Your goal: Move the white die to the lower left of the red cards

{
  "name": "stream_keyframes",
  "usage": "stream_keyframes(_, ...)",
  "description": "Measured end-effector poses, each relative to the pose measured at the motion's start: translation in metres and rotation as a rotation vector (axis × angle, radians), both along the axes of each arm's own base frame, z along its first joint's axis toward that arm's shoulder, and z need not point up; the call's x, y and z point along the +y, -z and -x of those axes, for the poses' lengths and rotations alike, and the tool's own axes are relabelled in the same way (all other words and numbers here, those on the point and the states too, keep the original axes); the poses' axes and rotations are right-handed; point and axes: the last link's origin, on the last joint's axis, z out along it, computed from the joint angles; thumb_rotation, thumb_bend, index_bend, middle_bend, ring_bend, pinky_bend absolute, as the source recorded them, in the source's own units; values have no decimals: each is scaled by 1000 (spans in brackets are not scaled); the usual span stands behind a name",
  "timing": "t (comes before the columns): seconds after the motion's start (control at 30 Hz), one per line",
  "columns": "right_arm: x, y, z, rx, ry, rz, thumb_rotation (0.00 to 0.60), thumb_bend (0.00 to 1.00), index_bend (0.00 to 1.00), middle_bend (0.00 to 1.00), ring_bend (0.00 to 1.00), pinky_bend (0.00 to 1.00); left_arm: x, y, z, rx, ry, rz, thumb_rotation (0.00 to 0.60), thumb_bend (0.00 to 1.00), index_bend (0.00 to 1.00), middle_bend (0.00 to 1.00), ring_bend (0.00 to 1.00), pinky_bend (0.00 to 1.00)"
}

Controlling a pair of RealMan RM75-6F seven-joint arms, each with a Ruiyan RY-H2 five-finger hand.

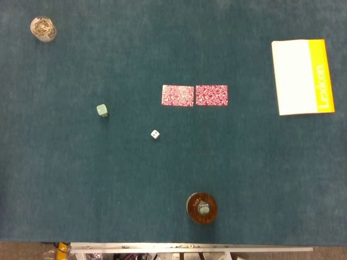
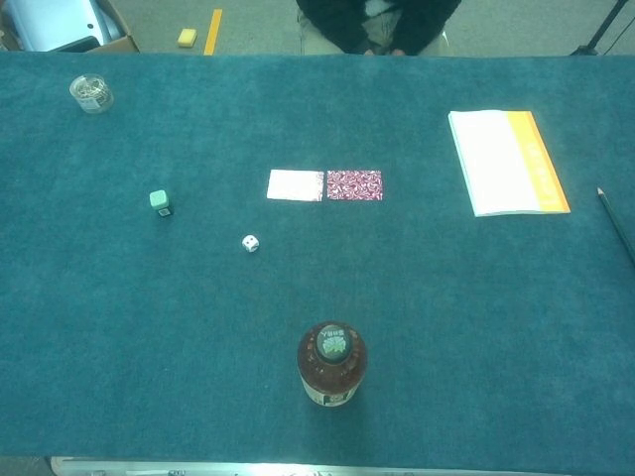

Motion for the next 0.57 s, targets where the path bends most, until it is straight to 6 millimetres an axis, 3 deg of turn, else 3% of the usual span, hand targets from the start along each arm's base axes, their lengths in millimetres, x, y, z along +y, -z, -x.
stream_keyframes(0.13,7,-5,7,-8,17,22,600,270,217,241,62,18,0,1,-2,2,2,3,600,444,271,185,40,48)
stream_keyframes(0.57,11,-11,3,-3,-20,50,600,270,237,241,62,18,0,1,-4,3,-1,4,600,445,271,185,40,48)
